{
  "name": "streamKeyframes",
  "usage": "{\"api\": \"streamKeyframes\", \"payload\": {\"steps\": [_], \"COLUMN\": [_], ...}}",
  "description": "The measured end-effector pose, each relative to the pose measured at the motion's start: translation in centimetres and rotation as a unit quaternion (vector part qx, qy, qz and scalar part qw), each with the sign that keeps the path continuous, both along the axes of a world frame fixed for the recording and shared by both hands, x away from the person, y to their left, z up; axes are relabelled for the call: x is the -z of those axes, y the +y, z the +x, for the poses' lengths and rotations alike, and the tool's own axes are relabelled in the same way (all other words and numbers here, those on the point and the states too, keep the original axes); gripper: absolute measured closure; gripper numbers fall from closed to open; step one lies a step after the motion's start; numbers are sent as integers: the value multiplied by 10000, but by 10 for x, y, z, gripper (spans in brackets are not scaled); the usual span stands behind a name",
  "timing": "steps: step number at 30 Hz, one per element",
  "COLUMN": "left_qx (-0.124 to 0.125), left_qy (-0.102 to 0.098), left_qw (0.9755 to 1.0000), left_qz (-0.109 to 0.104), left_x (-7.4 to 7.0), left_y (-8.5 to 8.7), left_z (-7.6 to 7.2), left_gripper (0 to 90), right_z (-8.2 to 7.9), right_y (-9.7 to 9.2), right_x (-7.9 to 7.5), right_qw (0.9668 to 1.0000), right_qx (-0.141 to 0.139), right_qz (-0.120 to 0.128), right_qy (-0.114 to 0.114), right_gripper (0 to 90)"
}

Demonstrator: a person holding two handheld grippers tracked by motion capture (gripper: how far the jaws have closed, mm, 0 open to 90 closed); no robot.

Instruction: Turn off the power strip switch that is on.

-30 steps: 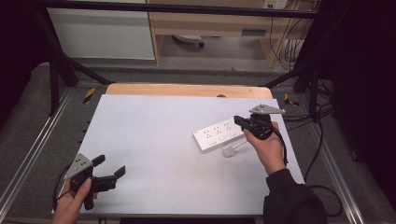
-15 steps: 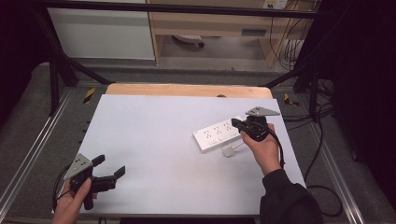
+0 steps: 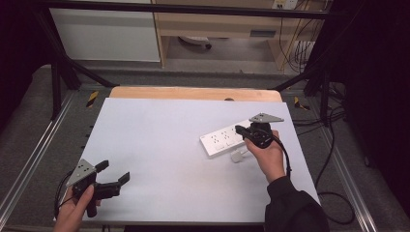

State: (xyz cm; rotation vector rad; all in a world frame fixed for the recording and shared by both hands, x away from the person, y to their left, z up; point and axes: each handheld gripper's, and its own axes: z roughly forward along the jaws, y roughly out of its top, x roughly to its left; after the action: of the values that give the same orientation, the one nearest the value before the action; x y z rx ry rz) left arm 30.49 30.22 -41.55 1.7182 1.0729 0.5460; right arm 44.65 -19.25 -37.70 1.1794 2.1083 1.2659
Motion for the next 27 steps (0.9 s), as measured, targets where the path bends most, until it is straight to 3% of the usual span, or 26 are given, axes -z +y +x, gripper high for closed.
{"api": "streamKeyframes", "payload": {"steps": [15, 27], "left_qx": [-4, 84], "left_qy": [19, 11], "left_qw": [10000, 9999], "left_qz": [6, 120], "left_x": [0, 0], "left_y": [-1, -4], "left_z": [0, 0], "left_gripper": [50, 51], "right_z": [-8, -6], "right_y": [2, 7], "right_x": [20, 39], "right_qw": [9998, 9994], "right_qx": [92, 109], "right_qz": [138, -13], "right_qy": [142, 314], "right_gripper": [900, 900]}}
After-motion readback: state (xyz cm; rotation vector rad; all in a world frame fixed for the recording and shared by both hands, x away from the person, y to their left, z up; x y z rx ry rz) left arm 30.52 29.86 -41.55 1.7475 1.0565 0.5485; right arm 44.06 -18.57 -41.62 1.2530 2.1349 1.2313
